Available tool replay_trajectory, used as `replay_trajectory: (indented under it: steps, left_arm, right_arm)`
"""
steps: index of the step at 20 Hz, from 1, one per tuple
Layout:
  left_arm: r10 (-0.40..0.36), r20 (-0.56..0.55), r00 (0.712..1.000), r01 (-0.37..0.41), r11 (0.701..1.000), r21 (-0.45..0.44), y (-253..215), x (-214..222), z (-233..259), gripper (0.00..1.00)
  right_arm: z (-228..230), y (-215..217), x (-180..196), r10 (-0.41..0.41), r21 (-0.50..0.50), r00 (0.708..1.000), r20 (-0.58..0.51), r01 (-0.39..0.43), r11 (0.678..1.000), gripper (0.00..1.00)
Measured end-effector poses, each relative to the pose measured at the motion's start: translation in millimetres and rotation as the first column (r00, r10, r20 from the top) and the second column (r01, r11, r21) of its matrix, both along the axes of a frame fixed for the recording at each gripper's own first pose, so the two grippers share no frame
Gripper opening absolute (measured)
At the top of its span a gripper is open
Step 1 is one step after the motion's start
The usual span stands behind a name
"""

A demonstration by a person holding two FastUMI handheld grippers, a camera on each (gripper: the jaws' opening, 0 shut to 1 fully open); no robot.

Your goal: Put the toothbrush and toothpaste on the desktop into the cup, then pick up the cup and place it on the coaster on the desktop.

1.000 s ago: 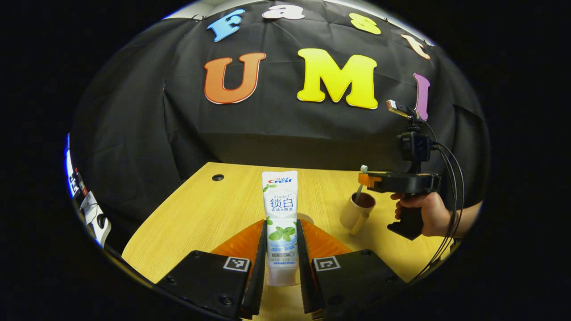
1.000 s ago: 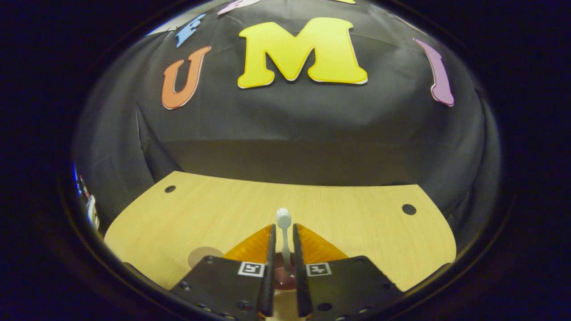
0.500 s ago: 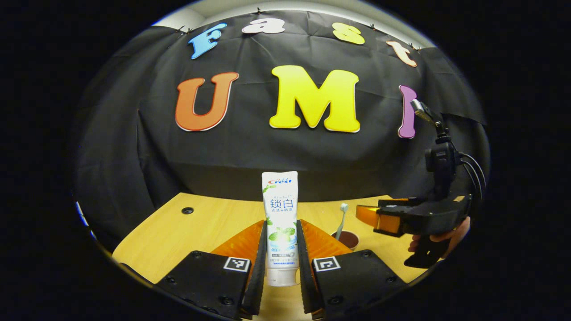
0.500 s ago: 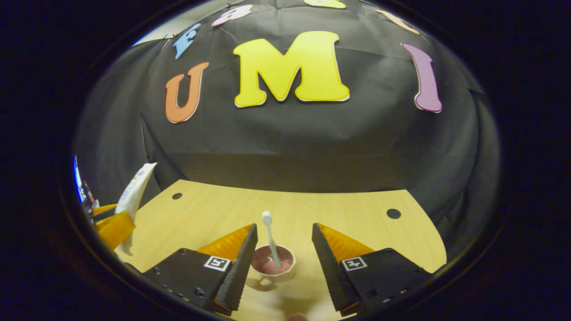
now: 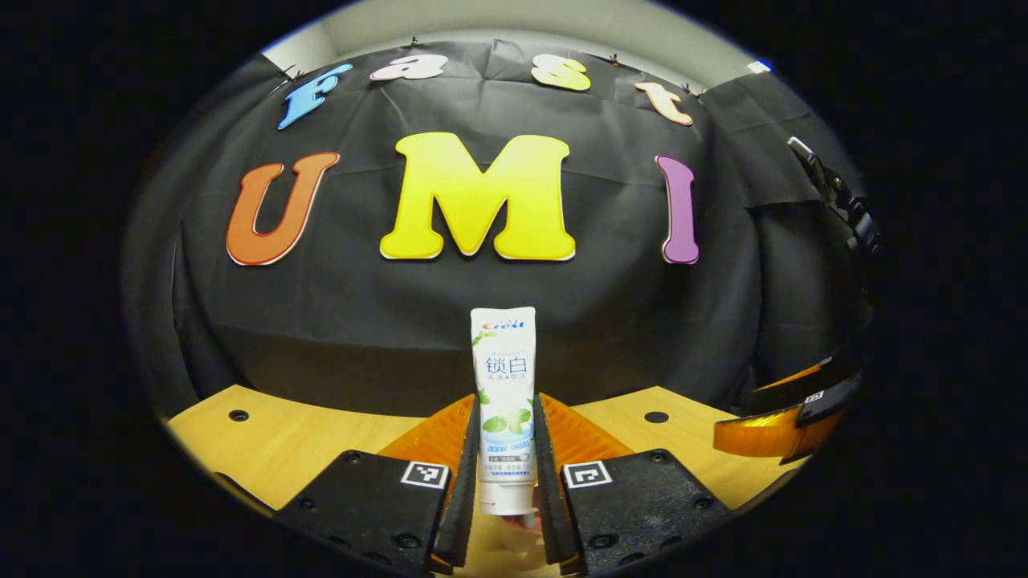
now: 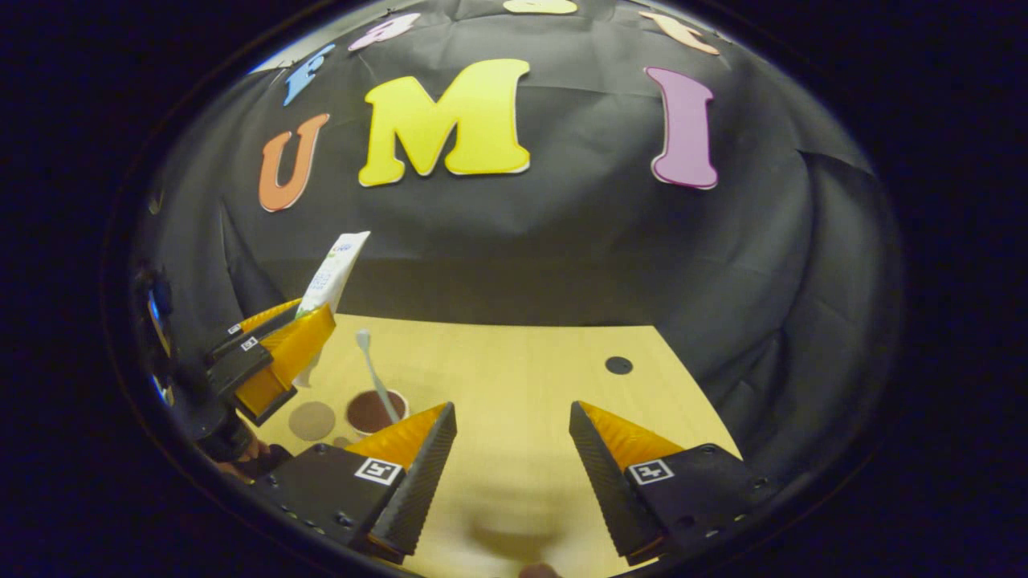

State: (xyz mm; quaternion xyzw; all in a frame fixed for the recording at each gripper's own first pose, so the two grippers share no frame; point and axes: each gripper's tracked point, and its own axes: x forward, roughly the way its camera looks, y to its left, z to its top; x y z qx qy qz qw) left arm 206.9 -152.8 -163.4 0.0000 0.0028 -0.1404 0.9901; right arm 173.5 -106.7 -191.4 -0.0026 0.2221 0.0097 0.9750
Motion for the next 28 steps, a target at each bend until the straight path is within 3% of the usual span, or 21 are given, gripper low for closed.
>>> replay_trajectory:
  steps: [8, 14, 16, 17, 18, 24, 25, 26, 27, 28]
  left_arm:
    - [0.027, 0.021, 0.999, -0.027, 0.999, 0.029, -12, 17, -53, 0.38]
    - [0.037, 0.015, 0.999, -0.038, 0.999, 0.034, -13, 16, -73, 0.39]
    - [0.030, 0.003, 1.000, -0.030, 0.999, 0.034, -16, 13, -79, 0.40]
    - [0.026, -0.007, 1.000, -0.026, 0.999, 0.041, -17, 11, -83, 0.48]
    - [0.019, -0.016, 1.000, -0.019, 0.999, 0.042, -19, 8, -86, 0.41]
    - [0.006, -0.006, 1.000, -0.005, 0.999, 0.035, -15, -9, -74, 0.53]
    - [0.001, -0.013, 1.000, -0.001, 0.999, 0.032, -13, -13, -72, 0.65]
    - [0.003, -0.018, 1.000, -0.002, 1.000, 0.023, -10, -17, -70, 0.61]
    - [-0.001, -0.024, 1.000, 0.002, 1.000, 0.013, -6, -23, -68, 0.74]
    - [-0.003, -0.037, 0.999, 0.003, 1.000, 0.010, -4, -27, -65, 0.80]
  right_arm:
    - [-48, -17, -21, -0.043, 0.016, 0.995, -0.091, 0.044, 0.999, 0.92]
    - [-49, -15, -21, -0.038, 0.019, 0.995, -0.093, 0.040, 0.999, 0.92]
    - [-49, -15, -21, -0.039, 0.019, 0.995, -0.092, 0.041, 0.999, 0.95]
    - [-50, -15, -21, -0.039, 0.016, 0.995, -0.093, 0.041, 0.999, 0.95]
    - [-50, -14, -21, -0.038, 0.014, 0.995, -0.093, 0.039, 0.999, 0.95]
    - [-47, 1, -24, -0.026, 0.020, 0.996, -0.090, 0.028, 0.999, 0.95]
    - [-45, 3, -24, -0.026, 0.023, 0.996, -0.089, 0.028, 0.999, 0.95]
    - [-44, 8, -25, -0.024, 0.029, 0.996, -0.090, 0.027, 0.999, 0.95]
    - [-41, 12, -26, -0.024, 0.036, 0.996, -0.092, 0.027, 0.999, 0.95]
    - [-40, 18, -26, -0.021, 0.040, 0.995, -0.094, 0.025, 0.999, 0.95]
